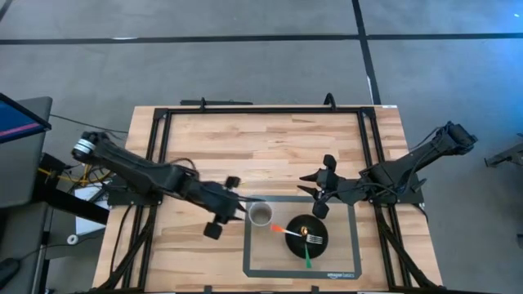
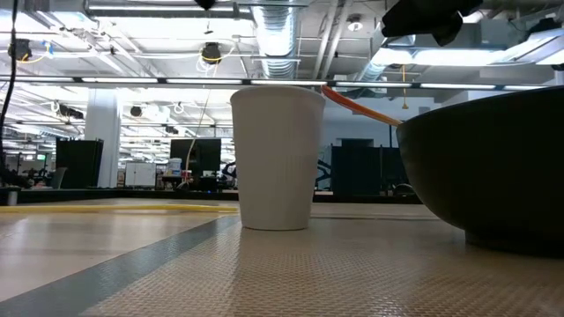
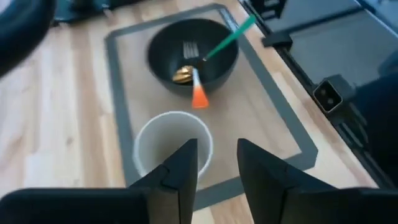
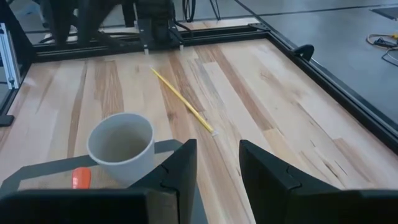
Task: Pick & Place Utensil
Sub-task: Put the yellow straw into the cup Return to Home Position, then return to Home Position
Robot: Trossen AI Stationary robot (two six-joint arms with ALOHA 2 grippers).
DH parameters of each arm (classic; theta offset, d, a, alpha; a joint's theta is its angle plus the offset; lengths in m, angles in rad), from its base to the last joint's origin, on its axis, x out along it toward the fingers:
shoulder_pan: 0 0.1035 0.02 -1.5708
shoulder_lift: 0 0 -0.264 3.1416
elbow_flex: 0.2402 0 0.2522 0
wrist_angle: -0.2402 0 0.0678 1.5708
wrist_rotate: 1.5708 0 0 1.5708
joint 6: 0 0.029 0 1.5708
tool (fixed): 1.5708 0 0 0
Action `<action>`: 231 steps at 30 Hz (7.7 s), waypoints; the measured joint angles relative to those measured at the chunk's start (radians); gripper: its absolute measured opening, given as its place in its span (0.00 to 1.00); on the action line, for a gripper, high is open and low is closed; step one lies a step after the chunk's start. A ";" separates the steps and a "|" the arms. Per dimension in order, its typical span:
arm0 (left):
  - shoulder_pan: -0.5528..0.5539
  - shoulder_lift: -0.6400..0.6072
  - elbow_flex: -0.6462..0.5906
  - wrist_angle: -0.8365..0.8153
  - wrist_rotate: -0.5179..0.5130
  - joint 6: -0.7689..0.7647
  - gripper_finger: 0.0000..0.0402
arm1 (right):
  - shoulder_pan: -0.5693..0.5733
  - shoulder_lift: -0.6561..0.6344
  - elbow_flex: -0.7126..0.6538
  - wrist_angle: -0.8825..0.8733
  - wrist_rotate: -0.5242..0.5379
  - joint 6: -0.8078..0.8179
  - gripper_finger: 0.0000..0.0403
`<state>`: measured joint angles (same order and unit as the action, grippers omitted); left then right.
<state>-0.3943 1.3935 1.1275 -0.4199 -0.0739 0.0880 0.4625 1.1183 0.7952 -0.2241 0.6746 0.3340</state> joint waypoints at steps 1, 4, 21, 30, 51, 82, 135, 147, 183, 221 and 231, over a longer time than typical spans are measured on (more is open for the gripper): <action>0.000 -0.031 -0.007 -0.020 -0.015 -0.024 0.28 | 0.000 0.000 0.000 0.000 0.000 0.000 0.28; 0.010 -0.126 -0.060 -0.056 -0.084 -0.104 0.28 | 0.000 0.000 0.000 0.000 0.000 0.000 0.28; 0.310 -0.217 -0.667 0.437 -0.145 -0.256 0.28 | 0.000 0.000 0.000 0.001 0.003 0.016 0.28; 0.346 -0.036 -0.764 0.681 -0.136 -0.262 0.24 | 0.000 0.000 0.000 0.000 0.003 0.016 0.28; 0.328 0.009 -0.764 0.808 -0.046 -0.366 0.20 | 0.000 0.000 0.000 0.000 0.003 0.016 0.28; 0.148 0.134 -0.767 0.851 -0.242 -0.333 0.04 | 0.000 0.000 0.000 0.000 0.003 0.016 0.28; 0.124 0.577 -0.282 1.953 0.180 0.044 0.05 | -0.142 0.000 0.000 -0.001 -0.076 0.042 0.28; 0.127 0.584 -0.282 1.946 0.119 -0.023 0.25 | -0.142 0.000 0.000 -0.001 -0.076 0.042 0.28; 0.203 -0.564 -0.963 1.330 -0.273 -0.010 0.11 | -0.143 -0.093 0.000 -0.004 -0.071 -0.102 0.28; 0.206 -0.776 -1.122 1.157 -0.343 0.005 0.01 | -0.164 -0.770 -0.724 0.446 -0.311 -0.331 0.28; 0.313 -0.776 -1.122 1.076 -0.294 0.009 0.01 | -0.164 -0.909 -0.787 0.410 -0.449 -0.412 0.28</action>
<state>-0.0813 0.6174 0.0059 0.6563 -0.3682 0.0972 0.2989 0.2098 0.0078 0.1857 0.2258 -0.0778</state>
